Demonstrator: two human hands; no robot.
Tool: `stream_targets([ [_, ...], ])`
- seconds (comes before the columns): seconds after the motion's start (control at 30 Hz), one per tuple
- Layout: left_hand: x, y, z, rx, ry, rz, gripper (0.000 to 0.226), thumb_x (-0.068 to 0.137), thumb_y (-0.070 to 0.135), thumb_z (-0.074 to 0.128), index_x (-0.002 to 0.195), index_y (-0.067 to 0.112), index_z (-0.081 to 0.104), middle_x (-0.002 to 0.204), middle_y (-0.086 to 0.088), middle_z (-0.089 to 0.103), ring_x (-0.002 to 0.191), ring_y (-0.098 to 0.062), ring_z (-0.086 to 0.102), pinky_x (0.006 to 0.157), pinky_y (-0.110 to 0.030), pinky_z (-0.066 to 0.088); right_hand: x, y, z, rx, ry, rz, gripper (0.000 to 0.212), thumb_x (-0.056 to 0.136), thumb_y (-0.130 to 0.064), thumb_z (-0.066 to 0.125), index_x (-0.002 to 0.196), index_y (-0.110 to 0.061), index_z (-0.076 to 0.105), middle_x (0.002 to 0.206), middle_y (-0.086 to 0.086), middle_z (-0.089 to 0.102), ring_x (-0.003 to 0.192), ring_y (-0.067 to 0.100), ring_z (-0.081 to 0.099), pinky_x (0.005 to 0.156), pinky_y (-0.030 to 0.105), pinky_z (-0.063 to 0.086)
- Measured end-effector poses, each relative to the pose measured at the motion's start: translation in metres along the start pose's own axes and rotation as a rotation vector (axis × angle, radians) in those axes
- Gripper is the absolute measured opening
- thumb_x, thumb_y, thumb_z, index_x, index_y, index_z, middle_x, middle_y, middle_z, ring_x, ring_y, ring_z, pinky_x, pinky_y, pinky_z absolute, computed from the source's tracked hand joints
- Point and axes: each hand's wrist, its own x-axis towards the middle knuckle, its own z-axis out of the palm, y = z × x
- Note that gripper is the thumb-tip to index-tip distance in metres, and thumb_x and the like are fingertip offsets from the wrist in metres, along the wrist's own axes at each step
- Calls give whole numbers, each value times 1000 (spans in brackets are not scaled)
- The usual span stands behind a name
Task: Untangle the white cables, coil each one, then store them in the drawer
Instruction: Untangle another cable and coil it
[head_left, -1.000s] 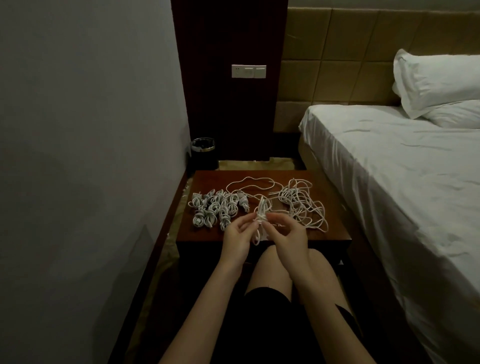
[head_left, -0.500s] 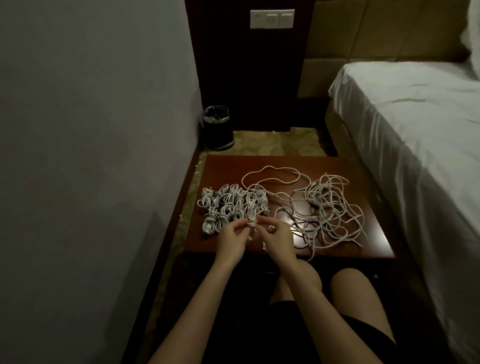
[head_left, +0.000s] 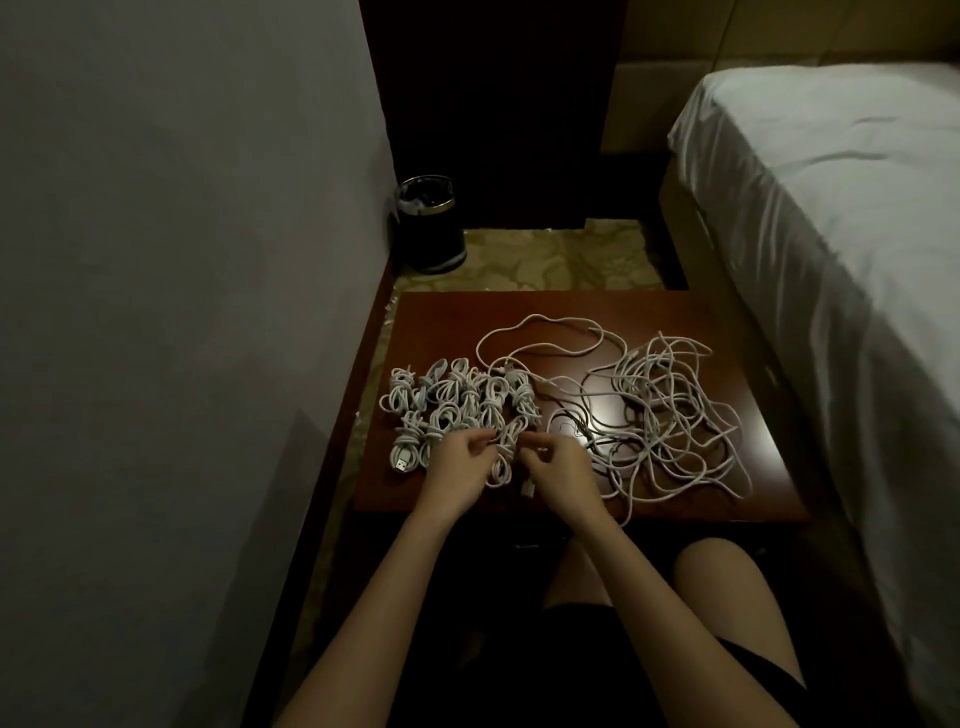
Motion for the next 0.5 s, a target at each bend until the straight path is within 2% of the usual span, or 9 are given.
stream_targets([
  [0.07,1,3,-4,-9,21,22,31,96,9,55,126,6,63,124,-8,65,113,-18,61,94,-27,47,4,0,-16,-18,78,-27,22,90,-7,58,107,-9,72,98,6,74,89,18,69,71,20,49],
  [0.13,2,6,-5,-12,34,46,30,95,9,57,124,6,64,124,-7,65,112,-15,60,95,-24,46,8,5,-32,-44,124,-37,21,90,-7,60,107,-8,71,101,8,73,90,20,68,76,28,51],
  [0.23,2,12,0,4,20,60,30,94,10,58,124,6,65,124,-8,65,114,-17,60,99,-28,46,13,17,-46,-220,88,-26,26,89,-9,63,114,-2,67,109,14,70,98,28,65,82,30,48],
  [0.3,2,15,5,23,4,75,30,94,9,59,123,6,65,123,-7,65,114,-18,60,99,-30,47,14,25,-47,-317,54,-16,24,86,-7,64,108,2,68,107,19,70,101,34,64,85,37,49],
  [0.4,3,20,13,64,-23,82,32,93,9,60,124,6,64,123,-8,65,112,-17,61,94,-23,46,14,30,-46,-394,26,-40,15,85,-6,63,96,-1,72,98,16,72,97,33,64,82,36,49],
  [0.5,4,30,21,101,-75,104,40,91,8,63,131,8,59,129,-6,62,119,-18,57,95,-21,42,15,22,-54,-375,36,-80,14,88,-8,62,96,-5,74,98,12,73,95,29,66,81,35,49],
])
